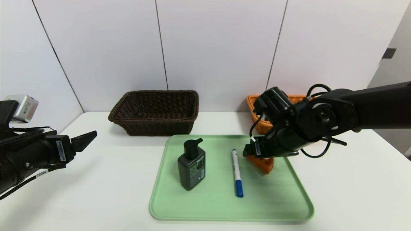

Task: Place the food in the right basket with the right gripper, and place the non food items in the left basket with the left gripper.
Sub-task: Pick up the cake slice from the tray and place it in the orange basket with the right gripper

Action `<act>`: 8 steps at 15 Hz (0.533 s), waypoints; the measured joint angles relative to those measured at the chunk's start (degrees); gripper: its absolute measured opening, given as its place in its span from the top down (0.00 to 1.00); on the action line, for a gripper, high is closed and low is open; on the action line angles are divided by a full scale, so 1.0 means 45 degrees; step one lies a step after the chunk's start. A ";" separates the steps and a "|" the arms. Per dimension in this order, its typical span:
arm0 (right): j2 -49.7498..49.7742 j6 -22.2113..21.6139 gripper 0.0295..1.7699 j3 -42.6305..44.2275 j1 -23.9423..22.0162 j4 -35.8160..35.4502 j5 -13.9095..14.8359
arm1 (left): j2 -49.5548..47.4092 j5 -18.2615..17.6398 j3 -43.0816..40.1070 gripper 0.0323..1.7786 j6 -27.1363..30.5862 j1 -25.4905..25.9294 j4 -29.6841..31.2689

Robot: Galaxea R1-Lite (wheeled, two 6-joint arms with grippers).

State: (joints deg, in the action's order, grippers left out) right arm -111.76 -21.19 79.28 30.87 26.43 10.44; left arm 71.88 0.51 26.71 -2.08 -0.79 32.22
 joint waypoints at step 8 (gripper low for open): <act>-0.0019 0.0152 0.51 -0.0228 -0.0081 -0.0054 0.0043 | 0.0003 0.0000 0.0041 0.05 0.0000 0.0000 0.0000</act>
State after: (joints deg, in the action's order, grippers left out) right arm -111.85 -20.50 78.25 30.50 26.19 10.63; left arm 71.89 0.51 26.89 -2.08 -0.79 32.22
